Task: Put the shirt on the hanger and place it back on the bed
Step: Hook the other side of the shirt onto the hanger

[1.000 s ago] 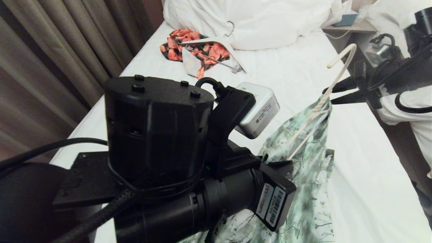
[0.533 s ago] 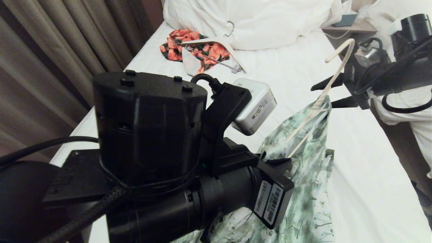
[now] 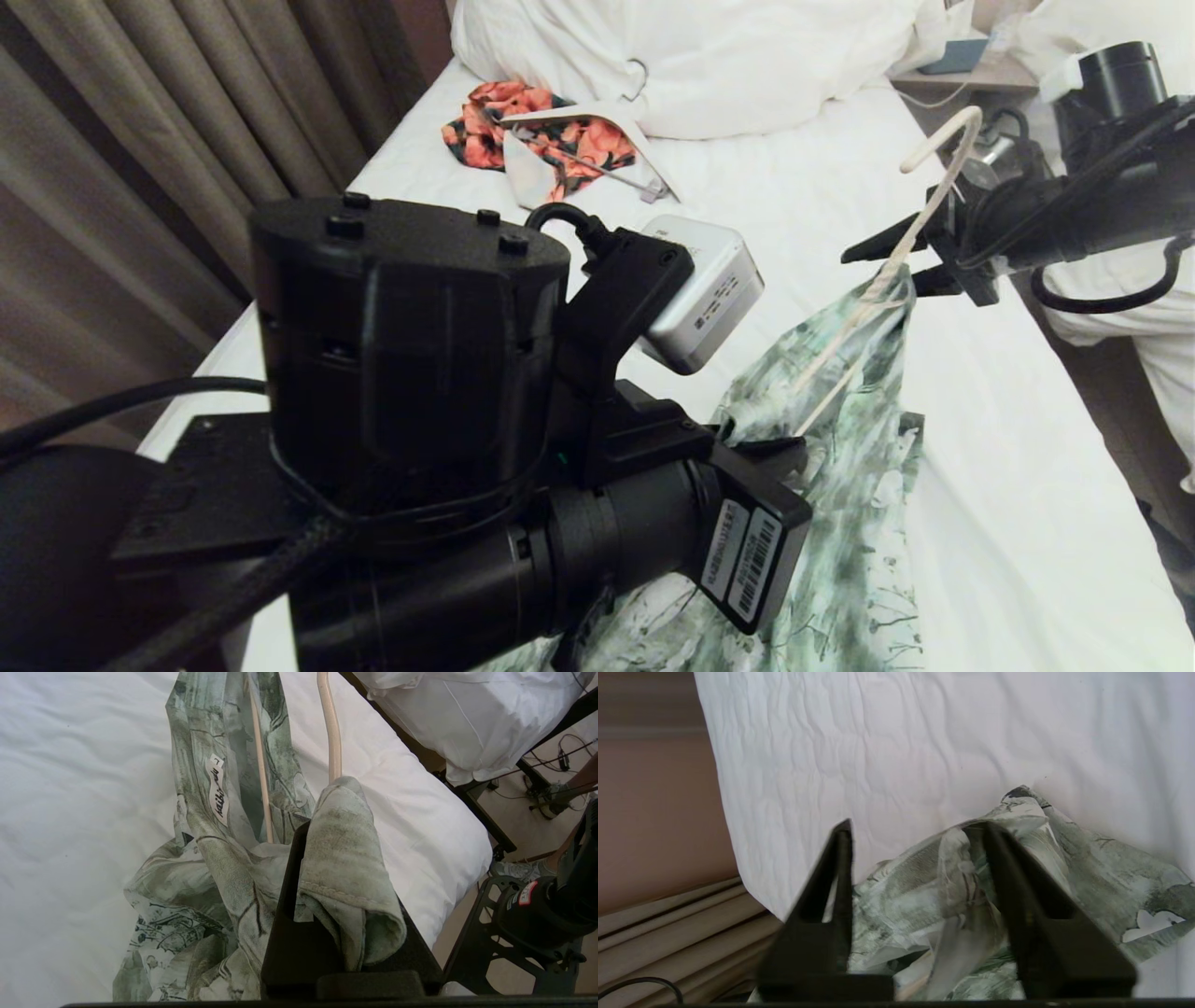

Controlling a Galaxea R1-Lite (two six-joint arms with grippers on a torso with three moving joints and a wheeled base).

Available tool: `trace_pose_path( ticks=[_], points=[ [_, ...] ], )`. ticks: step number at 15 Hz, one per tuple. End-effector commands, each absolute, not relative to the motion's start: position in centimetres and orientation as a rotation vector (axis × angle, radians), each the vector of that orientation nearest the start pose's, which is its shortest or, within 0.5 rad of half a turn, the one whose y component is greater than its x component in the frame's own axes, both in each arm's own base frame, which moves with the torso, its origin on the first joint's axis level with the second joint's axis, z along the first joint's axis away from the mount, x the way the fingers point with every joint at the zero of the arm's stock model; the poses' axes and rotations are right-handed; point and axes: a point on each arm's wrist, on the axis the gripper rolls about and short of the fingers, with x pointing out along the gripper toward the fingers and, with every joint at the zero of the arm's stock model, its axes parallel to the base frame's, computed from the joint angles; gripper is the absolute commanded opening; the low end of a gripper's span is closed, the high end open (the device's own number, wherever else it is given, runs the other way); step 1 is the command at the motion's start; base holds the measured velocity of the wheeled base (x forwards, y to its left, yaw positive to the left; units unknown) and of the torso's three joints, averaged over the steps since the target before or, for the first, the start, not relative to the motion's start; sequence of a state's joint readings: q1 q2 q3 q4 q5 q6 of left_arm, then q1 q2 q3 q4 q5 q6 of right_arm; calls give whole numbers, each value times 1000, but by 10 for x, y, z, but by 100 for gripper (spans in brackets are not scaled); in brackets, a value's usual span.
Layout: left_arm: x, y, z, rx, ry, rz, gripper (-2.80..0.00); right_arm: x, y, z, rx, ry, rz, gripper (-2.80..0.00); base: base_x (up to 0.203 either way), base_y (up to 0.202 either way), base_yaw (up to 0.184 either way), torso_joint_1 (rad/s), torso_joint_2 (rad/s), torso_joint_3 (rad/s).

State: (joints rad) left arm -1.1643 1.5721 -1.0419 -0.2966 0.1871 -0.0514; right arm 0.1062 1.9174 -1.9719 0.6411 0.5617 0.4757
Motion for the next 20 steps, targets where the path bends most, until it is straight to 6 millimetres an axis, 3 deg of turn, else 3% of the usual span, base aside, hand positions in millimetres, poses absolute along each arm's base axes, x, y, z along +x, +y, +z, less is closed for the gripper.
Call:
trace_pose_path(
  ticks=[1,5,11,16,20],
  points=[
    [118,-264,254,103,213,-965,-280,352,50,311,584,737,501,-280,0,0,0,0,0,0],
    [118,-264,252,106,216,-965,-280,348,50,315,583,727,505,-280,0,0,0,0,0,0],
    [122,-272,240,124,249,-966,-280,323,47,335,574,678,519,-280,0,0,0,0,0,0],
    [129,-289,233,-5,87,-977,-280,296,54,358,562,625,574,-280,0,0,0,0,0,0],
    [133,-298,227,-86,43,-980,-280,263,74,380,548,584,674,-280,0,0,0,0,0,0]
  ],
)
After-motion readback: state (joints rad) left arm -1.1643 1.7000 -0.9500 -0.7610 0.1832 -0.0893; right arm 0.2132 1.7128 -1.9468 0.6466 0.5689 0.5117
